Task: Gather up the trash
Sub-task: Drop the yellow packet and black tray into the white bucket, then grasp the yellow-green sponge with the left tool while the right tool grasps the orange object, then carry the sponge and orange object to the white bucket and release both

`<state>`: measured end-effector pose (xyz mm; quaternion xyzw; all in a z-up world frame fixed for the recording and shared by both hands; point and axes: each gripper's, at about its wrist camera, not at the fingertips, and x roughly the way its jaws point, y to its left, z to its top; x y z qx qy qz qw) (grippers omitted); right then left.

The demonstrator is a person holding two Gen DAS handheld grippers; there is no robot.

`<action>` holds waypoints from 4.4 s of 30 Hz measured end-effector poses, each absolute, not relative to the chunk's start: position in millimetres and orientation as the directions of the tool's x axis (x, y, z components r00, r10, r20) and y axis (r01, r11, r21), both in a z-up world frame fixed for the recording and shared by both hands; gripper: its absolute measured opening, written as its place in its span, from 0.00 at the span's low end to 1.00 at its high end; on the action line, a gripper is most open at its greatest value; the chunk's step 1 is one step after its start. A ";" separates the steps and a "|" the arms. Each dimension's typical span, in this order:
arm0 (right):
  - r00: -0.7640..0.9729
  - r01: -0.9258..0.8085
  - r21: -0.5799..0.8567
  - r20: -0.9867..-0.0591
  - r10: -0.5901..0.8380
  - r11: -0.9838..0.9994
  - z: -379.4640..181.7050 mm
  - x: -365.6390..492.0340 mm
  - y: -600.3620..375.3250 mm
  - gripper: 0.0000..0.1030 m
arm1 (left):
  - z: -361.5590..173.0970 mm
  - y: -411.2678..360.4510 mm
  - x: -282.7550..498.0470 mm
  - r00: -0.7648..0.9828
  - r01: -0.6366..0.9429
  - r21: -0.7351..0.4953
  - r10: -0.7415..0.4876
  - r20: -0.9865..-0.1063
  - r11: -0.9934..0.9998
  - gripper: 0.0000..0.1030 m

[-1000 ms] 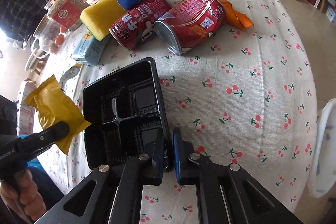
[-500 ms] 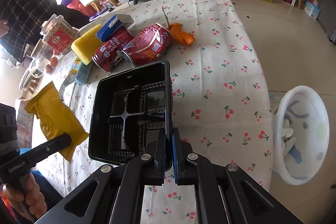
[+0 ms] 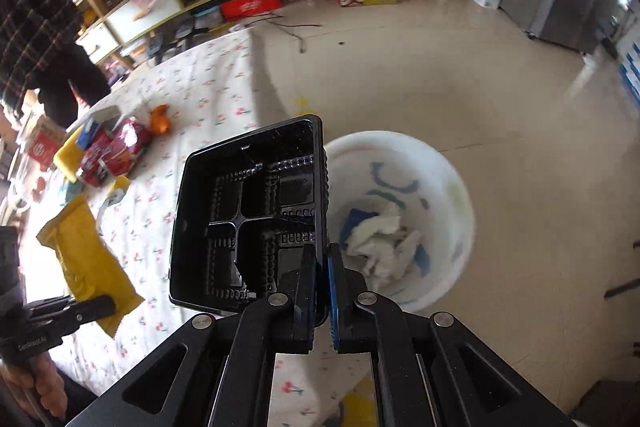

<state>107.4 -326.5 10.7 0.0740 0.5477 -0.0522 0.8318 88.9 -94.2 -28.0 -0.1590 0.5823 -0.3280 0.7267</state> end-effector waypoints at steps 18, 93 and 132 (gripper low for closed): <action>0.393 0.443 0.023 -0.903 -0.172 0.896 13.3 84.0 -425.5 0.06 | -64.6 -275.9 150.2 -0.040 0.396 -0.541 -0.574 -0.818 0.742 0.42; 0.366 -0.038 0.207 -0.907 0.206 0.978 -43.0 282.2 -163.8 0.53 | -18.6 100.9 218.4 0.398 -0.012 -0.293 -0.265 -0.878 0.956 0.57; 0.403 0.006 0.337 -0.863 0.306 0.942 -10.8 274.5 -206.7 0.11 | 34.7 81.1 189.1 0.487 0.081 -0.457 -0.435 -0.757 0.886 0.29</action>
